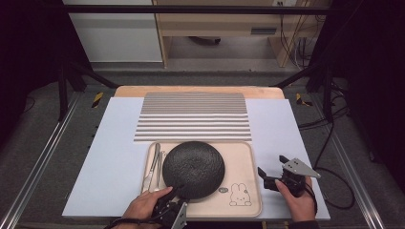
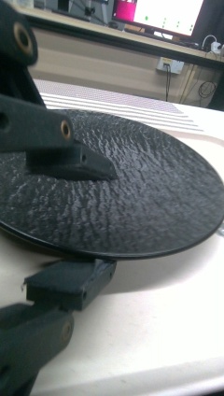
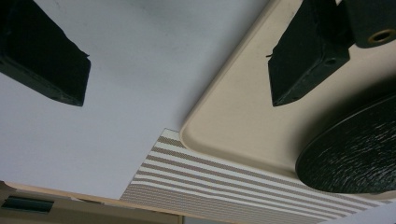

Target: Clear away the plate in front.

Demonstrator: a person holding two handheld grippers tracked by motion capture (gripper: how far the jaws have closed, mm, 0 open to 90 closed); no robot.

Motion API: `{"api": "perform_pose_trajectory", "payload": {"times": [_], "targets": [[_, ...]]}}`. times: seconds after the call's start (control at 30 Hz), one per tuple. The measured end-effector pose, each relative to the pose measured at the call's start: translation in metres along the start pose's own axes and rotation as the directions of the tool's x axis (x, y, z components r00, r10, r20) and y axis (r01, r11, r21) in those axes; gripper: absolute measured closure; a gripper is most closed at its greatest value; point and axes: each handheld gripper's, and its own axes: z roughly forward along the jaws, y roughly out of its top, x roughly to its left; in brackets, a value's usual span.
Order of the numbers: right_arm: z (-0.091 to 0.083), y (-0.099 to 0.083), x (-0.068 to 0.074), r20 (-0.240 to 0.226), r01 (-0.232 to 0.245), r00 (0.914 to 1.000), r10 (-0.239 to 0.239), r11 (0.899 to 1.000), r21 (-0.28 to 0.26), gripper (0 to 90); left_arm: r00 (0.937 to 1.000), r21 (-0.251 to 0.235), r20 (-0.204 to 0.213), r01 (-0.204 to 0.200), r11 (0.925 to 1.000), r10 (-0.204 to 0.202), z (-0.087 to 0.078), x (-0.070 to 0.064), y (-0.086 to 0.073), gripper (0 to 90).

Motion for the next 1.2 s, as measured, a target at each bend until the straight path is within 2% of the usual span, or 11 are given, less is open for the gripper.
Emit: {"api": "perform_pose_trajectory", "payload": {"times": [0.27, 0.4, 0.5, 0.57, 0.67, 0.73, 0.77, 0.93, 1.0, 1.13, 1.2], "targets": [[0.000, 0.000, 0.000, -0.002, 0.002, 1.0000, -0.002, 1.000, 0.001, 6.0, 0.9937, -0.080, 0.010, 0.112, 0.9905, -0.112, -0.010, 0.009, 0.013, 37.2], [0.000, 0.000, 0.001, -0.002, 0.003, 1.0000, -0.003, 1.000, 0.001, 6.0, 0.9805, -0.122, 0.019, 0.196, 0.9729, -0.196, -0.010, 0.013, 0.019, 31.0], [0.000, 0.000, 0.001, -0.003, 0.001, 1.0000, -0.001, 1.000, 0.000, 6.0, 0.9699, -0.134, 0.003, 0.241, 0.9611, -0.243, -0.010, 0.017, 0.021, 27.5], [0.000, 0.000, 0.001, -0.003, 0.003, 1.0000, -0.003, 1.000, 0.000, 6.0, 0.9609, -0.128, -0.009, 0.273, 0.9533, -0.277, -0.008, 0.020, 0.020, 24.5], [0.000, 0.000, 0.001, -0.004, 0.002, 1.0000, -0.002, 1.000, 0.001, 6.0, 0.9371, -0.133, -0.018, 0.343, 0.9297, -0.349, -0.003, 0.025, 0.017, 20.6], [0.000, 0.001, 0.001, -0.003, 0.004, 1.0000, -0.004, 1.000, 0.000, 6.0, 0.9295, -0.128, -0.029, 0.361, 0.9237, -0.368, 0.000, 0.026, 0.015, 17.6], [0.000, 0.000, 0.001, -0.003, 0.004, 1.0000, -0.004, 1.000, 0.000, 6.0, 0.9222, -0.129, -0.036, 0.378, 0.9169, -0.385, 0.001, 0.028, 0.013, 16.7], [0.000, 0.000, 0.001, -0.003, 0.004, 1.0000, -0.004, 1.000, 0.000, 5.9, 0.8973, -0.121, -0.061, 0.428, 0.8956, -0.437, 0.004, 0.033, 0.004, 15.1], [0.000, 0.000, 0.001, -0.003, 0.005, 1.0000, -0.005, 1.000, 0.000, 5.9, 0.8835, -0.130, -0.077, 0.451, 0.8832, -0.462, 0.003, 0.036, -0.001, 14.7], [0.000, 0.000, 0.001, -0.001, 0.004, 1.0000, -0.004, 1.000, -0.001, 5.9, 0.8621, -0.138, -0.104, 0.481, 0.8656, -0.496, 0.000, 0.042, -0.008, 13.6], [0.000, 0.000, 0.001, -0.001, 0.004, 1.0000, -0.004, 1.000, -0.001, 5.8, 0.8465, -0.146, -0.111, 0.505, 0.8510, -0.521, 0.000, 0.045, -0.012, 13.2]]}}
